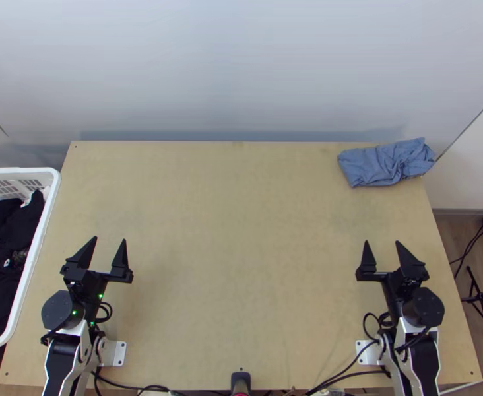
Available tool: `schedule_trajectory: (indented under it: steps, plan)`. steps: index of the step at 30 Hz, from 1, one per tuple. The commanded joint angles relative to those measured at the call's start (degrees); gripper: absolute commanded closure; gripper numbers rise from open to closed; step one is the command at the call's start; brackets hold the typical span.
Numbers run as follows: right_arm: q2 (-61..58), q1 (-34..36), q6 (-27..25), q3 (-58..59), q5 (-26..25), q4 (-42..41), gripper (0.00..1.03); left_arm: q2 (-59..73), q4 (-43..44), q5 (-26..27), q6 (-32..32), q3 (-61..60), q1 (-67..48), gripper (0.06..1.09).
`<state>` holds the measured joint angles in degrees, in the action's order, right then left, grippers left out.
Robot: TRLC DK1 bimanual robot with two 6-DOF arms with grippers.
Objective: Fold the t-shirt
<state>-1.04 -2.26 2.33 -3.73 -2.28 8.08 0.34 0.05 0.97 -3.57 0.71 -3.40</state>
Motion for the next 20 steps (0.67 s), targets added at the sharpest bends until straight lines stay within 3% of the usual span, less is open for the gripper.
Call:
schedule_trajectory:
  steps: [1, 20]
  plan:
    - [1.1, 3.5, 0.0, 0.4, 0.0, 1.0, 0.04, -0.3, -0.8, 0.2, 0.1, -0.4, 0.2, 0.11]
    - [1.1, 3.2, 0.0, 0.4, 0.0, 1.0, 0.04, -0.3, -0.8, 0.2, 0.0, -0.4, 0.2, 0.11]
